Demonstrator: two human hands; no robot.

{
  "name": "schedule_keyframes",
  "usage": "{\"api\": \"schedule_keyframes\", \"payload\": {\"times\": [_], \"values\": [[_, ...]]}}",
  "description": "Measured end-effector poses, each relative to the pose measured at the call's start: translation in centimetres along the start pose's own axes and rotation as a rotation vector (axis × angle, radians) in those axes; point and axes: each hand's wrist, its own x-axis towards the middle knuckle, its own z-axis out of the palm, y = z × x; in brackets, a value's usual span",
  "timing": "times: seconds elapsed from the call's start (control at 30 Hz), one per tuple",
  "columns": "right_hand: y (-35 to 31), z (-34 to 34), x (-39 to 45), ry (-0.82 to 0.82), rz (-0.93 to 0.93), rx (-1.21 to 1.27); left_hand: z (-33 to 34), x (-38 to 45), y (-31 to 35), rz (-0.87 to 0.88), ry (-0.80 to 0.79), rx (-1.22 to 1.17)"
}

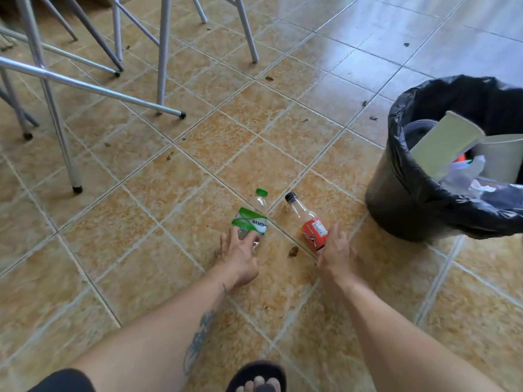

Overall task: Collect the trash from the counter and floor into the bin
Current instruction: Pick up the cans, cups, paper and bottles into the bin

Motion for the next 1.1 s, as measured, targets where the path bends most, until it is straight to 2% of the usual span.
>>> {"api": "schedule_keyframes", "payload": {"times": [0.23,0.47,0.63,0.8,0.9,0.97,1.1], "values": [[0.0,-1.1,-2.6,-0.027,-0.052,0.014,-0.8,-0.1,0.1,0.018,0.028,-0.092],[0.7,-7.5,-5.8,0.053,-0.195,0.028,-3.8,-0.4,4.5,0.063,0.230,-0.409],[-0.6,-14.0,-7.2,0.309,-0.258,0.130,-9.3,-1.0,9.7,0.245,0.421,-0.567],[-0.6,-20.2,-8.4,0.590,-0.333,0.261,-14.8,-3.0,17.6,0.412,0.478,-0.643],[0.7,-23.4,-8.0,0.708,-0.297,0.297,-16.3,-4.0,22.6,0.503,0.470,-0.641],[1.7,-25.2,-7.5,0.740,-0.206,0.332,-16.6,-4.6,26.0,0.558,0.451,-0.607],[4.2,-27.7,-6.2,0.640,-0.015,0.347,-16.5,-5.6,31.8,0.616,0.386,-0.538]]}}
